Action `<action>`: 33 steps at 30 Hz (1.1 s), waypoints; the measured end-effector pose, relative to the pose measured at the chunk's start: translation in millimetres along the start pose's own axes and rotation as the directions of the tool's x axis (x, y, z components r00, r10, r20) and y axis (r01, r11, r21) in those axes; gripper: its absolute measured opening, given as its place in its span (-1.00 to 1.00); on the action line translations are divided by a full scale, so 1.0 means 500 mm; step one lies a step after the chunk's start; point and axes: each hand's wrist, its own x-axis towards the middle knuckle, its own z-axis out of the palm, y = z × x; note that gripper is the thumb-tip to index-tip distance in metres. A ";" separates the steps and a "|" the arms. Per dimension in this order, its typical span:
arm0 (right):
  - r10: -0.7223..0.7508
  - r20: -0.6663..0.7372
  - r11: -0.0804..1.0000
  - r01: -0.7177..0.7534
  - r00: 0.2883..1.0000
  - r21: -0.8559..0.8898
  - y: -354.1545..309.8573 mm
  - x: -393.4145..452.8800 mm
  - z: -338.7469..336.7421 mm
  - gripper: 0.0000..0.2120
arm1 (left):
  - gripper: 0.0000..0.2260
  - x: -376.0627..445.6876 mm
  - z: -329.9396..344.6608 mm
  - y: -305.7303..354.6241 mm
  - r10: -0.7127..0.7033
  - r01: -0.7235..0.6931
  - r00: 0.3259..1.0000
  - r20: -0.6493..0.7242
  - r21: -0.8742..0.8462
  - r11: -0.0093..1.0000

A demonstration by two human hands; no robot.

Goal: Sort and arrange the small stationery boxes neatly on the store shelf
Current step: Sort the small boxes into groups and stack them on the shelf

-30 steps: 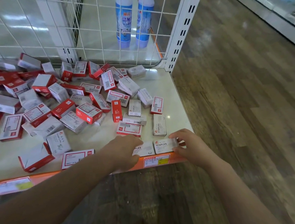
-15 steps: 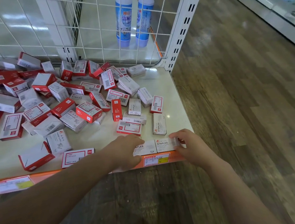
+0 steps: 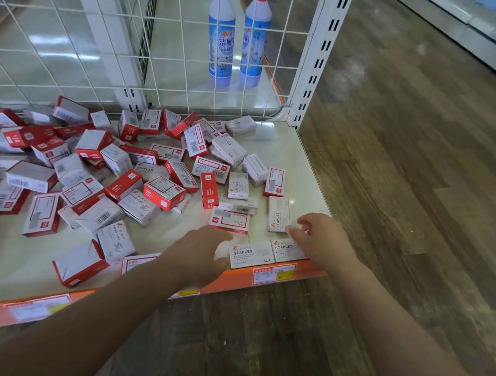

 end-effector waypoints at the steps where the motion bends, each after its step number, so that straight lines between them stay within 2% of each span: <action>1: 0.019 0.010 1.000 -0.019 1.000 0.002 -0.009 0.005 0.001 -0.56 | -0.56 -0.002 -0.002 -0.005 -0.011 0.011 1.000 -0.004 -0.032 0.999; 3: 0.058 0.039 0.998 -0.059 0.998 0.013 -0.026 0.014 0.004 -0.57 | -0.60 -0.005 -0.005 -0.013 -0.026 0.025 1.000 -0.018 -0.084 0.996; 6: 0.083 0.057 0.996 -0.084 0.995 0.024 -0.042 0.024 0.016 -0.71 | -0.65 -0.006 -0.007 -0.024 -0.049 0.045 0.998 -0.028 -0.123 0.991; 10: 0.095 0.025 0.995 -0.094 0.995 -0.021 -0.043 0.028 0.029 -0.71 | -0.67 -0.007 -0.008 -0.035 -0.078 0.072 0.996 -0.039 -0.132 0.989; 22: 0.150 -0.074 0.989 -0.148 0.986 0.028 -0.030 0.044 0.022 -0.75 | -0.69 -0.006 -0.009 -0.045 -0.118 0.113 0.993 -0.021 -0.146 0.983; 26: 0.110 -0.118 0.992 -0.101 0.987 0.081 -0.037 0.033 0.018 -0.79 | -0.70 -0.007 -0.013 -0.052 -0.130 0.120 0.990 -0.045 -0.177 0.977; 29: 0.038 -0.149 0.990 -0.018 0.988 0.137 -0.047 0.020 0.017 -0.86 | -0.72 -0.007 -0.021 -0.056 -0.140 0.111 0.984 -0.115 -0.231 0.967; 33: -0.098 -0.091 0.989 0.107 0.991 0.100 -0.077 -0.004 0.018 -0.77 | -0.75 -0.010 -0.040 -0.058 -0.188 0.104 0.953 -0.238 -0.325 0.940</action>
